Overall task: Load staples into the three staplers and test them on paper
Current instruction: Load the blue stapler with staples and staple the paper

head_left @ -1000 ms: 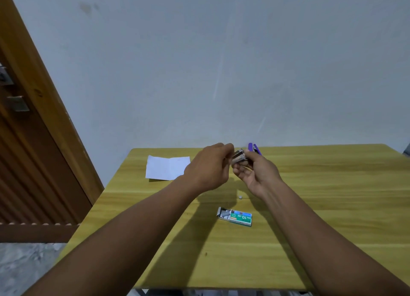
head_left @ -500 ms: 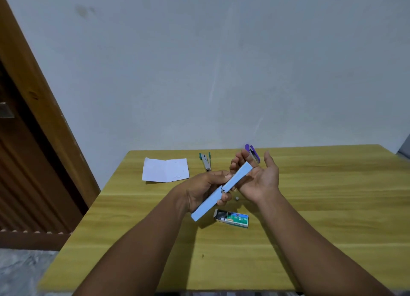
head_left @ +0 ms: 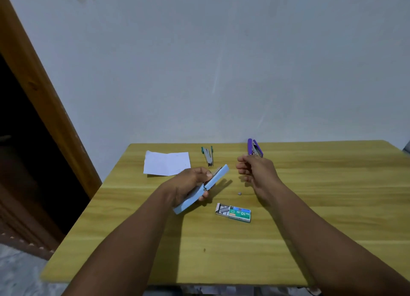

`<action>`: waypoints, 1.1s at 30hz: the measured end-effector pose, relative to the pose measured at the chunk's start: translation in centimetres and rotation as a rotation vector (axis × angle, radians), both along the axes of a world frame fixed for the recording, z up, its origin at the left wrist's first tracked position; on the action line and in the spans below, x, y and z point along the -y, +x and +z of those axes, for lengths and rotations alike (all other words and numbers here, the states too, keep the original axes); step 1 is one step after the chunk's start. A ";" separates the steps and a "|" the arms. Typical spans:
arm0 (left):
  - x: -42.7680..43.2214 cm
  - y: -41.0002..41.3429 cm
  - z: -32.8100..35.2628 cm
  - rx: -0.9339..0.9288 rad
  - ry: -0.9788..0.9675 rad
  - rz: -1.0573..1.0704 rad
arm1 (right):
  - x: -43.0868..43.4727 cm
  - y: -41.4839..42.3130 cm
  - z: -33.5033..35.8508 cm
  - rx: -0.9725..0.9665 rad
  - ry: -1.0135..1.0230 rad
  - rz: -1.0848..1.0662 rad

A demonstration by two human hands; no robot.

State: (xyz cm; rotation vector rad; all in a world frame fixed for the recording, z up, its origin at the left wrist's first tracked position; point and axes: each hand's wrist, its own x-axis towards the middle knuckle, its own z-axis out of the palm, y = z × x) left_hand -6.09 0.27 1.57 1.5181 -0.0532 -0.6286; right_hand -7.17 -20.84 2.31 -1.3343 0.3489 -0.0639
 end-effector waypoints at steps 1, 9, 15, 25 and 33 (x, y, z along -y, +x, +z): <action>-0.7 0.2 0.1 0.050 0.061 0.009 | 0.3 0.0 0.1 0.019 -0.133 0.027; -5.1 0.6 -0.1 0.473 0.541 0.096 | 1.0 -0.2 -0.5 0.113 -0.760 0.270; -4.9 -0.4 -1.2 0.698 0.753 0.037 | -0.8 -1.2 0.9 0.097 -0.944 0.800; -3.5 -1.9 -1.8 0.871 0.817 -0.019 | -1.6 -2.7 0.7 0.095 -1.158 0.905; -3.1 -3.2 -2.8 1.093 0.977 -0.096 | -1.3 -2.9 0.1 0.119 -1.141 0.841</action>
